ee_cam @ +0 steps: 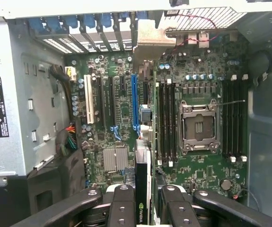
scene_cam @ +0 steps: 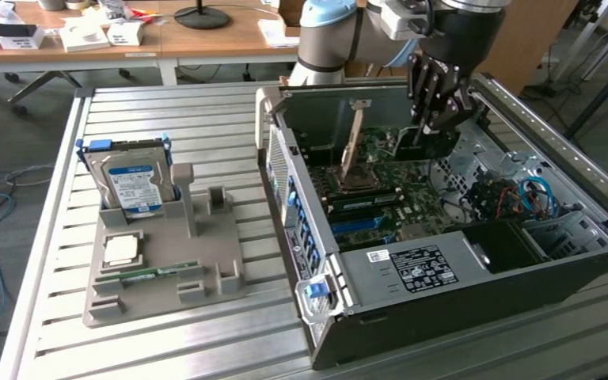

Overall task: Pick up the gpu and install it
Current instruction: 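Insert the gpu into the slot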

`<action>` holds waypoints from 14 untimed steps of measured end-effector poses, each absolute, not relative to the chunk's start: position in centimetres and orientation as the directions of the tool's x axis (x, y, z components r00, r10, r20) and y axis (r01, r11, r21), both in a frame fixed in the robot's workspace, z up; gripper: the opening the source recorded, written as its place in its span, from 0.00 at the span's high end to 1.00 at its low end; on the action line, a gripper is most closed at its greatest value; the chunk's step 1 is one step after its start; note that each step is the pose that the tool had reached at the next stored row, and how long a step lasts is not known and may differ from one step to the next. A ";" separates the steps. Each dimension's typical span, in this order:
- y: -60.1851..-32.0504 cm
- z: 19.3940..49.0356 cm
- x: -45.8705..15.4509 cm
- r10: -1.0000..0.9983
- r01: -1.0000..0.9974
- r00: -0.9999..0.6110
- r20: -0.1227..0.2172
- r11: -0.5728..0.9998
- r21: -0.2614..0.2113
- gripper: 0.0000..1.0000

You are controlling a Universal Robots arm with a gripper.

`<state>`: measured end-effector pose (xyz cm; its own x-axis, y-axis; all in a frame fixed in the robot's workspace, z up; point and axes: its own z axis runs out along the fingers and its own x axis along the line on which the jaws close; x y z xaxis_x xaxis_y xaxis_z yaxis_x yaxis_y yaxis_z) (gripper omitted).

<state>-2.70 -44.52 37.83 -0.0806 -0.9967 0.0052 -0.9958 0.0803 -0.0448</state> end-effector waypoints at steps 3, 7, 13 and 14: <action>-44.5 37.3 -2.7 -0.997 -0.996 -0.081 0.005 0.080 -0.046 0.74; -44.5 36.6 -2.7 -0.997 -0.996 -0.081 0.005 0.080 -0.047 0.74; -44.5 35.8 -2.7 -0.997 -0.996 -0.081 0.005 0.080 -0.049 0.74; -44.5 35.7 -2.7 -0.997 -0.996 -0.081 0.005 0.080 -0.050 0.74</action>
<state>-2.70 -44.52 35.70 -0.0806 -0.9967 0.0049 -0.9955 0.0803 -0.0495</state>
